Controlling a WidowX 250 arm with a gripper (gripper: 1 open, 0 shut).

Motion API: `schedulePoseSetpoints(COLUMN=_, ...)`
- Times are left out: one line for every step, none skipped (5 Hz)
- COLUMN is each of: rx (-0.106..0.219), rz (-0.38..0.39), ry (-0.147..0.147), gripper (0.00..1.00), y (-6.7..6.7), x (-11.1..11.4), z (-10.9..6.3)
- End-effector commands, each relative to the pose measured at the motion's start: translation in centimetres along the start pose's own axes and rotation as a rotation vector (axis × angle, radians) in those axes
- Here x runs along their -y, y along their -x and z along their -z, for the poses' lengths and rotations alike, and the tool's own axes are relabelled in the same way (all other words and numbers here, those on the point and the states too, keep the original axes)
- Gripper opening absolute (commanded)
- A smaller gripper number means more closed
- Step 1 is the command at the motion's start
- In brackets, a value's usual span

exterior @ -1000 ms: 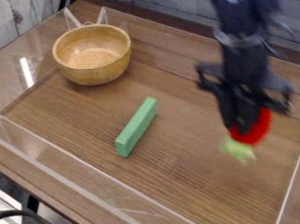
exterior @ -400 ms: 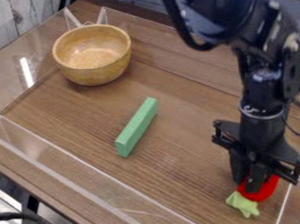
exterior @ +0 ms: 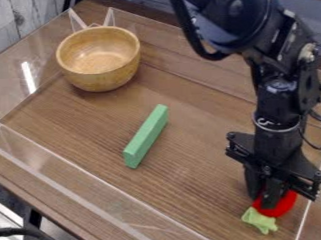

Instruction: Move the red object to the right side of the table

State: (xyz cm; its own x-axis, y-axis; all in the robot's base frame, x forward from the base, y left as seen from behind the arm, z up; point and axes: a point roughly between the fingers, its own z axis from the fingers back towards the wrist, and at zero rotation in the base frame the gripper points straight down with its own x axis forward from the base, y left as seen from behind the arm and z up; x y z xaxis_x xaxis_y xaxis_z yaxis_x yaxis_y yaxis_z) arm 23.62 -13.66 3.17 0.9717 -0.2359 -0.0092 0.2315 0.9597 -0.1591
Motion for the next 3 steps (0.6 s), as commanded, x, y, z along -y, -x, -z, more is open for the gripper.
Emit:
schedulePoseSetpoints(rx=-0.002, rz=-0.005, ry=0.000, gripper=0.00, y=0.28, x=-0.27, z=-0.02)
schedulePoseSetpoints(rx=-0.012, rz=-0.011, ry=-0.001, gripper=0.00, y=0.61, x=-0.54, z=0.15)
schedulePoseSetpoints(rx=-0.021, rz=-0.017, ry=-0.003, gripper=0.00, y=0.91, x=-0.79, z=0.28)
